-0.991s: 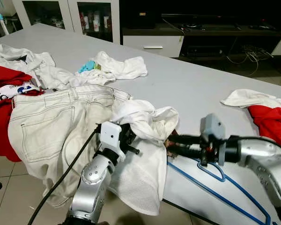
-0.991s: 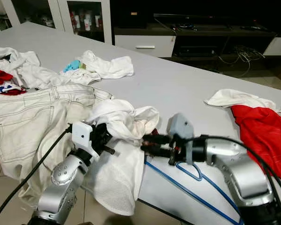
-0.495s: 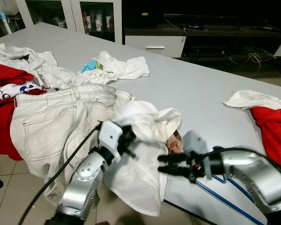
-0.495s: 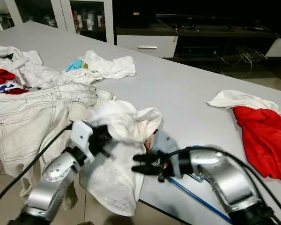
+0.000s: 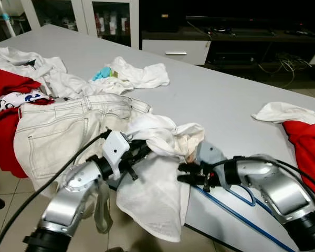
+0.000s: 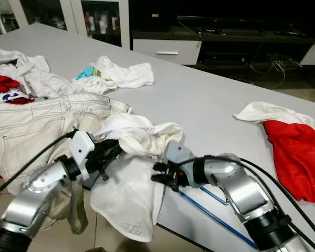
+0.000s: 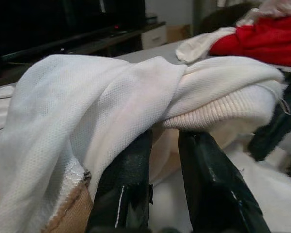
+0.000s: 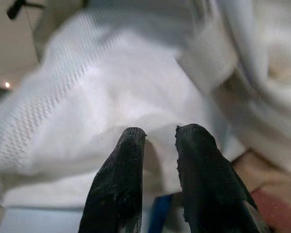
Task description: Hang hanger
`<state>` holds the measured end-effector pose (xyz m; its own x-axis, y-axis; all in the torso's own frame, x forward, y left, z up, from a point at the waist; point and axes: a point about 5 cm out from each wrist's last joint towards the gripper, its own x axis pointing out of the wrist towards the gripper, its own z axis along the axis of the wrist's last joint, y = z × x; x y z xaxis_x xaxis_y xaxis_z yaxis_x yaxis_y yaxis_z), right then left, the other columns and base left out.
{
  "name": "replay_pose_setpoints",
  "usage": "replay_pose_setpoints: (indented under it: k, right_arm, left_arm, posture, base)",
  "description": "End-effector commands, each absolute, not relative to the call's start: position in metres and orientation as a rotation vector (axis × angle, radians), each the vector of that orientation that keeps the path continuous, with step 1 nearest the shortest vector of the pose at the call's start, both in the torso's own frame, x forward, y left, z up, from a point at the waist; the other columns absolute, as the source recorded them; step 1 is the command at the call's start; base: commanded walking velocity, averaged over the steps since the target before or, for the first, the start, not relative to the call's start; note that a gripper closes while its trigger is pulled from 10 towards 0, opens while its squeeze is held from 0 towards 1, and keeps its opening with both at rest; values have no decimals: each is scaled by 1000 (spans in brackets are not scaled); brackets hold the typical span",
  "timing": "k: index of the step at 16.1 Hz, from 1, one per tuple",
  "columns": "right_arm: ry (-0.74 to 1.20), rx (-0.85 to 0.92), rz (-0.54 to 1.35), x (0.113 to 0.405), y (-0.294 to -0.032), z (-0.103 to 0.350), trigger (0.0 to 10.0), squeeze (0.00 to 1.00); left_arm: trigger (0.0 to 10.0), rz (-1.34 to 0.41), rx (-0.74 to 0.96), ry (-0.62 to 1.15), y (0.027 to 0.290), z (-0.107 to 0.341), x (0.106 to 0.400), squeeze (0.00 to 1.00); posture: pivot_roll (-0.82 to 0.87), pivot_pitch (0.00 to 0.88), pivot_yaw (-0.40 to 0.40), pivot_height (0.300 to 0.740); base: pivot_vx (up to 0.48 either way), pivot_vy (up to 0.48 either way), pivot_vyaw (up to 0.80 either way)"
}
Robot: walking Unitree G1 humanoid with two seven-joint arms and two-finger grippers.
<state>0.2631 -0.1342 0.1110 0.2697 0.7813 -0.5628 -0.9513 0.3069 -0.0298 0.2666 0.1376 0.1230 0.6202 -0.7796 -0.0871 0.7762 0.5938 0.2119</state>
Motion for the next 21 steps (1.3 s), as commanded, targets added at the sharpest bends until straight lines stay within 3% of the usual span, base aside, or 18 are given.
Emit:
replay_pose_setpoints:
  k: [1,11,16,21]
  right_arm:
    - [495,-449,1183,268,-137,113,10000,0]
    - [497,-534,1073,301,-112,102,10000,0]
    - [444,-520,1084,309,-86,104,10000,0]
    - [375,-504,948,329,-70,107,10000,0]
  left_arm:
    - [10000,-941,253,-32,135,130,266,0]
    - [10000,-1247,234,158,137,126,229,0]
    - [10000,-1289,231,171,134,130,223,0]
    - [10000,-1308,230,170,129,130,222,0]
  posture:
    - [18,0,-47,740]
    - [32,0,-51,740]
    - [34,0,-52,740]
    - [26,0,-48,740]
  base:
    - [0,0,0]
    - [0,0,0]
    - [0,0,0]
    - [0,0,0]
